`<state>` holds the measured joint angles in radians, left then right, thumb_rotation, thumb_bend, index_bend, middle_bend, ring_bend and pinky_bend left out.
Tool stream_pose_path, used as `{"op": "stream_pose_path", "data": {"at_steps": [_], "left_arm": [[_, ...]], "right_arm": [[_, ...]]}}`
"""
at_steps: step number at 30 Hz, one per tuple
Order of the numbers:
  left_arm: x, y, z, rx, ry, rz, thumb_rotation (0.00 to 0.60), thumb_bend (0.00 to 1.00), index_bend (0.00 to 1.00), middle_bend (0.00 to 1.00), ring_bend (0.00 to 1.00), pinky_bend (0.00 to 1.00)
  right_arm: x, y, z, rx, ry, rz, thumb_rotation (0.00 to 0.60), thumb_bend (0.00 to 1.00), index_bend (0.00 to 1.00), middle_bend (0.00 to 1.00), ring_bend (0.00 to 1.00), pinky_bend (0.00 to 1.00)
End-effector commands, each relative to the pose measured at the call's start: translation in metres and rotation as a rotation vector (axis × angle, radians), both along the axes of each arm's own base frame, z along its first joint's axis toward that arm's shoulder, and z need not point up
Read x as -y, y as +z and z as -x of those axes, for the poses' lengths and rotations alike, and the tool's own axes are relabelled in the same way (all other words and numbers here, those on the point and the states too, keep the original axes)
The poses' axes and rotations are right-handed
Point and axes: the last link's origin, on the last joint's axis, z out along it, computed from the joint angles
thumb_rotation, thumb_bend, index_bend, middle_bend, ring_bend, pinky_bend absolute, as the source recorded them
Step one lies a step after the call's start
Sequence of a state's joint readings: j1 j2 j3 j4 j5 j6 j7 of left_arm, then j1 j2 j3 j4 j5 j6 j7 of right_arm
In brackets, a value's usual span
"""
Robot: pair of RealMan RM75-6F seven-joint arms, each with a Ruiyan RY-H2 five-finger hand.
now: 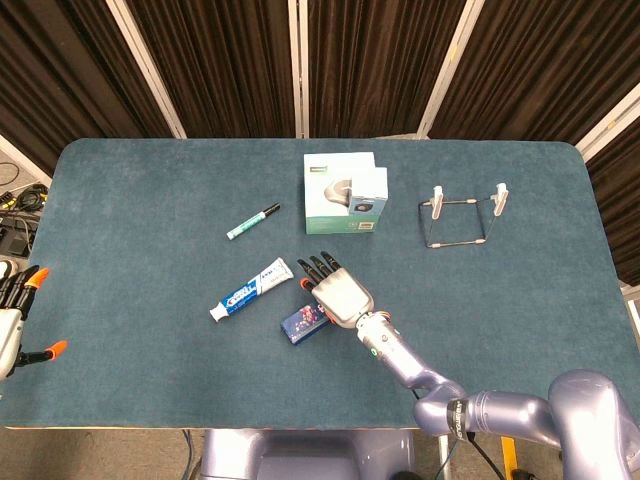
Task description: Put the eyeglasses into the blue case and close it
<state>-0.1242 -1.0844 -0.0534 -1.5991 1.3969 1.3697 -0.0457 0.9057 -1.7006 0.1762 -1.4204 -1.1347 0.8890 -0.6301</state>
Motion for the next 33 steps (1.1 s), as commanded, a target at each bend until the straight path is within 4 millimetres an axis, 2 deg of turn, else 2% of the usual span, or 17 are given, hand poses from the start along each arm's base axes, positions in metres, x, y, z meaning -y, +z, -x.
{"op": "stream_pose_path", "data": {"at_steps": [1, 5, 9, 20, 28, 33], "left_arm": [[0.000, 0.000, 0.000, 0.001, 0.000, 0.000, 0.600, 0.00, 0.00, 0.00, 0.00, 0.00], [0.000, -0.001, -0.001, -0.005, -0.003, 0.000, 0.600, 0.00, 0.00, 0.00, 0.00, 0.00], [0.001, -0.001, -0.001, -0.005, -0.005, 0.001, 0.600, 0.00, 0.00, 0.00, 0.00, 0.00], [0.001, -0.001, -0.002, -0.005, -0.007, 0.002, 0.600, 0.00, 0.00, 0.00, 0.00, 0.00], [-0.001, -0.002, 0.001, -0.006, 0.004, 0.003, 0.600, 0.00, 0.00, 0.00, 0.00, 0.00], [0.000, -0.001, 0.001, -0.004, 0.002, 0.001, 0.600, 0.00, 0.00, 0.00, 0.00, 0.00]], "right_arm": [[-0.002, 0.004, -0.008, 0.048, 0.012, 0.024, 0.600, 0.14, 0.06, 0.00, 0.00, 0.00], [-0.009, 0.018, -0.015, 0.092, 0.013, -0.006, 0.600, 0.14, 0.06, 0.00, 0.00, 0.00], [-0.013, 0.023, -0.009, 0.022, -0.002, -0.088, 0.600, 0.14, 0.03, 0.00, 0.00, 0.00], [-0.012, 0.007, 0.008, -0.067, -0.033, -0.165, 0.600, 0.15, 0.02, 0.00, 0.00, 0.00], [-0.009, -0.015, 0.012, -0.090, -0.035, -0.204, 0.600, 0.19, 0.11, 0.04, 0.00, 0.00], [-0.008, -0.019, 0.015, -0.090, -0.024, -0.193, 0.600, 0.22, 0.29, 0.14, 0.00, 0.00]]}}
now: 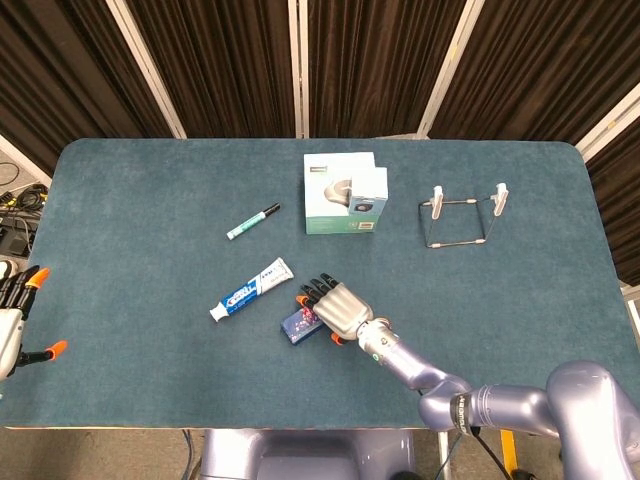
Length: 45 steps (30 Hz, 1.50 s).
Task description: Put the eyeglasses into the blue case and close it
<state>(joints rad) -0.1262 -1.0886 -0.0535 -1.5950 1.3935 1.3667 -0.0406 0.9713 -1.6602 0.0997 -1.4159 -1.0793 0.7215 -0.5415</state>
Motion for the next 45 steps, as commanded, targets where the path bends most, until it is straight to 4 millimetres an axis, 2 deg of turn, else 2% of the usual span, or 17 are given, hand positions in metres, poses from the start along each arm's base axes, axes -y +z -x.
{"op": "stream_pose_path", "data": {"at_steps": [1, 6, 8, 11, 14, 19, 21, 24, 27, 29, 31, 35, 37, 39, 41, 45], "left_arm": [[0.000, 0.000, 0.000, 0.002, 0.000, 0.000, 0.600, 0.00, 0.00, 0.00, 0.00, 0.00], [0.001, 0.000, 0.000, 0.002, -0.003, 0.000, 0.600, 0.00, 0.00, 0.00, 0.00, 0.00], [0.001, 0.000, 0.000, 0.002, -0.003, 0.000, 0.600, 0.00, 0.00, 0.00, 0.00, 0.00], [0.001, 0.001, -0.001, 0.002, -0.004, -0.001, 0.600, 0.00, 0.00, 0.00, 0.00, 0.00], [0.001, 0.000, -0.001, 0.002, -0.004, 0.000, 0.600, 0.00, 0.00, 0.00, 0.00, 0.00], [0.001, 0.000, -0.002, 0.002, -0.007, 0.000, 0.600, 0.00, 0.00, 0.00, 0.00, 0.00], [0.002, 0.000, -0.002, 0.003, -0.008, 0.000, 0.600, 0.00, 0.00, 0.00, 0.00, 0.00], [0.002, 0.001, -0.002, 0.005, -0.011, -0.003, 0.600, 0.00, 0.00, 0.00, 0.00, 0.00], [0.004, 0.003, -0.004, 0.010, -0.018, -0.008, 0.600, 0.00, 0.00, 0.00, 0.00, 0.00], [0.007, 0.006, -0.007, 0.015, -0.036, -0.020, 0.600, 0.00, 0.00, 0.00, 0.00, 0.00], [0.009, 0.008, -0.009, 0.020, -0.045, -0.025, 0.600, 0.00, 0.00, 0.00, 0.00, 0.00], [0.014, 0.011, -0.011, 0.033, -0.065, -0.032, 0.600, 0.00, 0.00, 0.00, 0.00, 0.00], [0.016, 0.013, -0.011, 0.037, -0.070, -0.037, 0.600, 0.00, 0.00, 0.00, 0.00, 0.00], [0.018, 0.015, -0.011, 0.040, -0.076, -0.044, 0.600, 0.00, 0.00, 0.00, 0.00, 0.00], [0.019, 0.019, -0.010, 0.031, -0.082, -0.064, 0.600, 0.00, 0.00, 0.00, 0.00, 0.00], [0.021, 0.023, -0.009, 0.017, -0.079, -0.097, 0.600, 0.00, 0.00, 0.00, 0.00, 0.00]], "right_arm": [[0.000, -0.002, 0.001, 0.006, 0.005, 0.005, 0.600, 0.23, 0.31, 0.16, 0.00, 0.00], [0.000, -0.002, 0.003, 0.014, 0.008, 0.016, 0.600, 0.26, 0.43, 0.30, 0.03, 0.00], [0.000, -0.001, 0.005, 0.014, 0.005, 0.019, 0.600, 0.28, 0.46, 0.33, 0.05, 0.00], [-0.001, 0.001, 0.008, 0.018, 0.000, 0.020, 0.600, 0.29, 0.46, 0.33, 0.06, 0.00], [-0.001, 0.003, 0.010, 0.021, -0.007, 0.018, 0.600, 0.28, 0.40, 0.27, 0.06, 0.00], [-0.002, 0.009, 0.015, 0.017, -0.018, 0.007, 0.600, 0.28, 0.15, 0.03, 0.00, 0.00], [-0.002, 0.013, 0.015, 0.019, -0.021, 0.006, 0.600, 0.28, 0.09, 0.00, 0.00, 0.00], [-0.004, 0.023, 0.017, 0.019, -0.006, 0.025, 0.600, 0.28, 0.05, 0.00, 0.00, 0.00], [-0.008, 0.045, 0.023, 0.032, 0.008, 0.068, 0.600, 0.27, 0.05, 0.00, 0.00, 0.00], [-0.017, 0.084, 0.040, 0.075, -0.010, 0.154, 0.600, 0.27, 0.05, 0.00, 0.00, 0.00], [-0.024, 0.105, 0.051, 0.115, -0.032, 0.206, 0.600, 0.27, 0.05, 0.00, 0.00, 0.00], [-0.042, 0.148, 0.088, 0.207, -0.094, 0.325, 0.600, 0.23, 0.05, 0.00, 0.00, 0.00], [-0.049, 0.165, 0.104, 0.234, -0.116, 0.374, 0.600, 0.17, 0.05, 0.00, 0.00, 0.00], [-0.057, 0.183, 0.120, 0.268, -0.138, 0.426, 0.600, 0.06, 0.05, 0.00, 0.00, 0.00], [-0.069, 0.200, 0.139, 0.309, -0.178, 0.487, 0.600, 0.01, 0.04, 0.00, 0.00, 0.00], [-0.086, 0.220, 0.167, 0.309, -0.219, 0.567, 0.600, 0.00, 0.00, 0.00, 0.00, 0.00]]}}
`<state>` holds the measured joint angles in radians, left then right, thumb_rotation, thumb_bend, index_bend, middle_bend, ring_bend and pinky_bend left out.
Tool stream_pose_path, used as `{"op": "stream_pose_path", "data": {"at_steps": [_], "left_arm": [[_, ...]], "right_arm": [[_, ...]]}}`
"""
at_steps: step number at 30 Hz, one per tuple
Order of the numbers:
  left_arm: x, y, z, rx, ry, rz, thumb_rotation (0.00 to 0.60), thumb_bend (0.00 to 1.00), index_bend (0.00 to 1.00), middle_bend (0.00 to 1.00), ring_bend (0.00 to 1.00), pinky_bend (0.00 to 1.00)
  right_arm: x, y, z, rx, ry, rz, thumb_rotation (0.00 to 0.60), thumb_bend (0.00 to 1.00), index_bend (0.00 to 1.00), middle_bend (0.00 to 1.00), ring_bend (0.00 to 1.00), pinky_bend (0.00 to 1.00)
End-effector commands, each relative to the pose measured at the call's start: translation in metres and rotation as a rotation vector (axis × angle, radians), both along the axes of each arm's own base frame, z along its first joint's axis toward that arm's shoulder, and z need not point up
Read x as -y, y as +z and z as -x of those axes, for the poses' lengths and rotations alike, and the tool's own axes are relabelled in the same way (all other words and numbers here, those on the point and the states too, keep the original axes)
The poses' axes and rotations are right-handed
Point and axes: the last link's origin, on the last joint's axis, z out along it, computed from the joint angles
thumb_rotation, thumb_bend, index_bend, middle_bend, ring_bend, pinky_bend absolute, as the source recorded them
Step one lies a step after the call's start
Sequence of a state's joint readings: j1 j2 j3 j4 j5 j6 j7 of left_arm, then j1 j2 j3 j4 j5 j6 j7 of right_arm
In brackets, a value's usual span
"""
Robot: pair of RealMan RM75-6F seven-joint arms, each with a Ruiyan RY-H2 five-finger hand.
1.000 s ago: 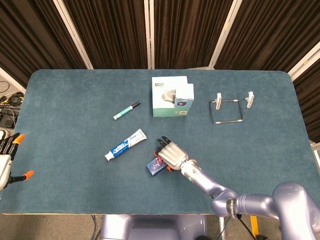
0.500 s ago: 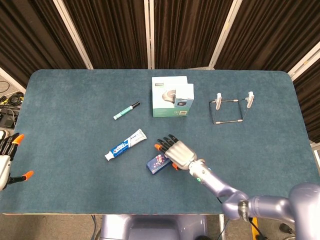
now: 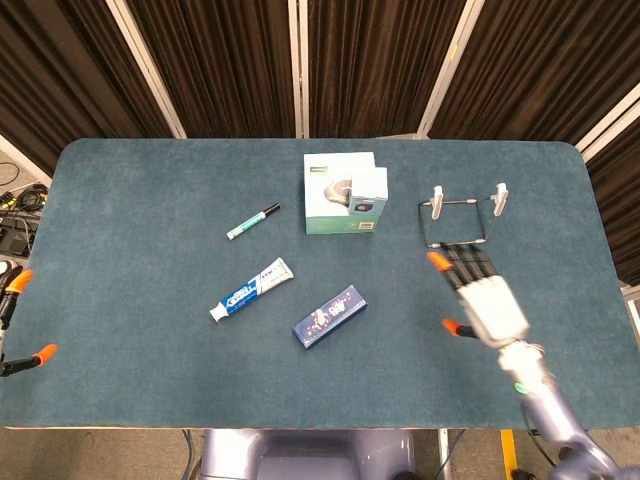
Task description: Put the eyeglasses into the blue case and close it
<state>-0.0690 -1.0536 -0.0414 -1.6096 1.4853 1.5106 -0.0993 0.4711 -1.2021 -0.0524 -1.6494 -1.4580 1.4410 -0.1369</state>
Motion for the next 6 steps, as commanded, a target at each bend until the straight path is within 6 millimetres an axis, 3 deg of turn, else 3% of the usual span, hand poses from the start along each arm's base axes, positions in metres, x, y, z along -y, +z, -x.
{"op": "stream_pose_path", "data": {"at_steps": [1, 6], "left_arm": [[0.001, 0.002, 0.001, -0.005, 0.003, -0.018, 0.600, 0.00, 0.00, 0.00, 0.00, 0.00], [0.003, 0.003, -0.001, -0.006, -0.006, -0.021, 0.600, 0.00, 0.00, 0.00, 0.00, 0.00]], "right_arm": [[-0.021, 0.025, 0.030, -0.013, -0.041, 0.070, 0.600, 0.00, 0.00, 0.00, 0.00, 0.00], [-0.034, 0.033, 0.044, -0.013, -0.063, 0.125, 0.600, 0.00, 0.00, 0.00, 0.00, 0.00]]}}
